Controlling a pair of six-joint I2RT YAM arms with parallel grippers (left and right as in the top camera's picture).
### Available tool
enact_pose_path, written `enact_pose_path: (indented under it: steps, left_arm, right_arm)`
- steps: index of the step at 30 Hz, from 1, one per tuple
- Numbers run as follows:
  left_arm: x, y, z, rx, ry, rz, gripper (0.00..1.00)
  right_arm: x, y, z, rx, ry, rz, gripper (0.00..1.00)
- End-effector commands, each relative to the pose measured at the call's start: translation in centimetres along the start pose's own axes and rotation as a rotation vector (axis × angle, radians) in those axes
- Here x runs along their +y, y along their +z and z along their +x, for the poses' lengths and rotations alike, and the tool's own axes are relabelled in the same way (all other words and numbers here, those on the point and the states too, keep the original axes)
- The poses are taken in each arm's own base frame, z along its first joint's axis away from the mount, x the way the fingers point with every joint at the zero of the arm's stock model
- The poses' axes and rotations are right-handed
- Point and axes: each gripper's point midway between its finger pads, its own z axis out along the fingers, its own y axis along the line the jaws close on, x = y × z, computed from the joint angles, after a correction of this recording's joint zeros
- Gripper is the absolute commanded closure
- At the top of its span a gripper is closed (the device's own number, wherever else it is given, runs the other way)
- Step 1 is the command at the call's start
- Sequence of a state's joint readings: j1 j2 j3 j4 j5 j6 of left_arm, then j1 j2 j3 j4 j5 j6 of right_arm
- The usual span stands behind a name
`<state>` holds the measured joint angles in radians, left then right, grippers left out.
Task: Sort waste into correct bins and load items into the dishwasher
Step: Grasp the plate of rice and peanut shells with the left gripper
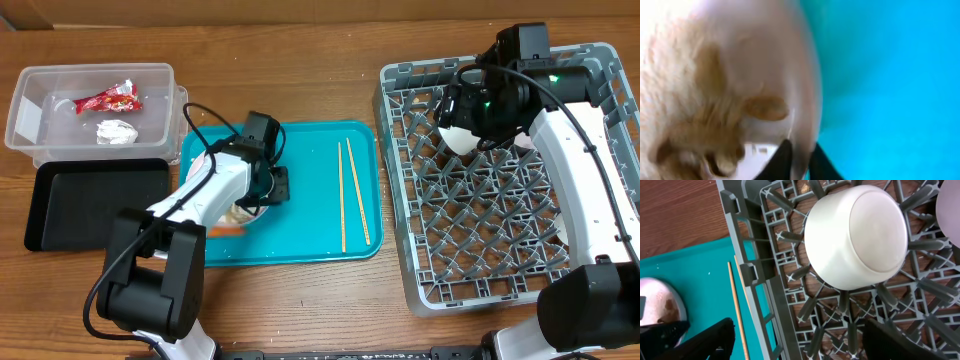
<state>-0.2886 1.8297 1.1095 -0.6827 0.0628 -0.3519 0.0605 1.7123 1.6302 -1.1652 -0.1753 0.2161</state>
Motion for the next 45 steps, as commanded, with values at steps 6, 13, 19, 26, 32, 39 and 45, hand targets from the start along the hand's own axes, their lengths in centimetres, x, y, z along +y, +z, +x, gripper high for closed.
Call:
enact_pose_path:
  steps: [6,13,19,26,32,39,45]
  left_arm:
    - [1.8,0.1,-0.5,0.002,0.069,-0.129,0.96]
    - [1.5,-0.4,-1.3,-0.018,0.076,-0.126,0.96]
    - [1.2,-2.2,-1.9,0.003,0.075,-0.133,0.96]
    - [1.8,-5.6,-3.1,0.006,0.068,-0.205,0.96]
    - [2.0,-7.0,-3.1,0.025,0.066,-0.228,0.96]
    - [2.7,-7.3,-2.6,0.040,0.047,-0.266,0.96]
    - [2.9,-7.4,-2.6,0.040,0.046,-0.278,0.96]
  right_arm:
    - [0.3,-1.4,-0.2,-0.033,-0.009,-0.007,0.16]
    - [0.3,-1.4,-0.2,-0.033,-0.009,-0.007,0.16]
    - [0.2,-1.4,0.0,-0.024,-0.007,-0.004,0.16]
    - [0.2,-1.4,0.1,-0.023,-0.006,-0.003,0.16]
    - [0.2,-1.4,0.1,-0.023,-0.007,-0.004,0.16]
    - [0.2,-1.4,0.1,-0.023,-0.006,-0.004,0.16]
    - [0.2,-1.4,0.1,-0.023,-0.006,-0.004,0.16]
